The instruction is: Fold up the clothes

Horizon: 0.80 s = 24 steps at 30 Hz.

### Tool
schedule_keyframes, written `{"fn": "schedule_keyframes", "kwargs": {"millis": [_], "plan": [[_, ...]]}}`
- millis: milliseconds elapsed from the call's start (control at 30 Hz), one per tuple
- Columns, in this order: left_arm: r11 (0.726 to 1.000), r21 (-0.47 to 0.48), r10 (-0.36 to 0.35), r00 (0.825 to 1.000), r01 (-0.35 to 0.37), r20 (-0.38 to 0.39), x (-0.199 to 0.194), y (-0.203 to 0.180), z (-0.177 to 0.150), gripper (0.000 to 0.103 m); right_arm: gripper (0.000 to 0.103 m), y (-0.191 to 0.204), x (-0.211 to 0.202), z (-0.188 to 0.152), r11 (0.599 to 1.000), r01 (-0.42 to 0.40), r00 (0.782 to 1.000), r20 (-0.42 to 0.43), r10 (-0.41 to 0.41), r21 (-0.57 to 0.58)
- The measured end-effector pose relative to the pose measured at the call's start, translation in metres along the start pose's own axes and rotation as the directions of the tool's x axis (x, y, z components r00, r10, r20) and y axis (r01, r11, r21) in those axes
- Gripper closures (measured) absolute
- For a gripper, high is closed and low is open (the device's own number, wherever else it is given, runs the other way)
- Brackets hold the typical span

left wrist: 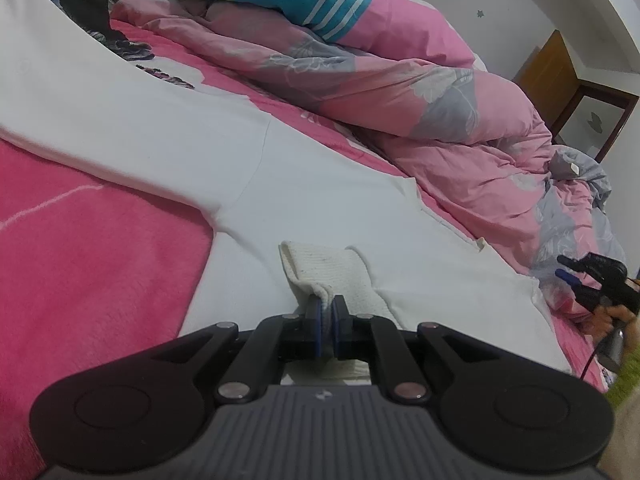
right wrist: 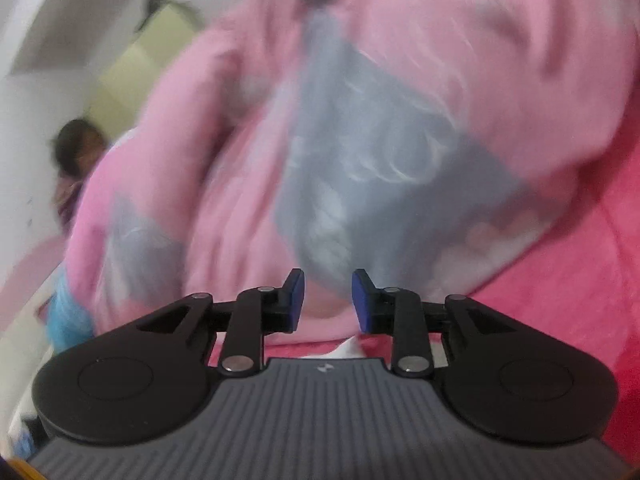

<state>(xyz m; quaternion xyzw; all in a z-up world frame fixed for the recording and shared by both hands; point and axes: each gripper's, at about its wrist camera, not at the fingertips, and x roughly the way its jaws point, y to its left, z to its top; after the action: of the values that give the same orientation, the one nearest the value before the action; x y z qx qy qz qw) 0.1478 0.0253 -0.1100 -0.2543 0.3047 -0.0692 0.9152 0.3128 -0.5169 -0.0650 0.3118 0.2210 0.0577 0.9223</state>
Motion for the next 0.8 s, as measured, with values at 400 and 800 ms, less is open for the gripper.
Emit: {"fn": "schedule_keyframes", "kwargs": {"millis": [400, 800], "plan": [[1.000, -0.011, -0.010, 1.000, 0.010, 0.006, 0.000, 0.003, 0.000, 0.095, 0.085, 0.012, 0.051, -0.018, 0.989, 0.136, 0.978, -0.153, -0.144, -0.064], [0.995, -0.038, -0.097, 0.995, 0.097, 0.011, -0.002, 0.008, 0.000, 0.080, 0.069, 0.053, -0.160, -0.008, 0.999, -0.005, 0.984, -0.178, -0.001, -0.036]]}}
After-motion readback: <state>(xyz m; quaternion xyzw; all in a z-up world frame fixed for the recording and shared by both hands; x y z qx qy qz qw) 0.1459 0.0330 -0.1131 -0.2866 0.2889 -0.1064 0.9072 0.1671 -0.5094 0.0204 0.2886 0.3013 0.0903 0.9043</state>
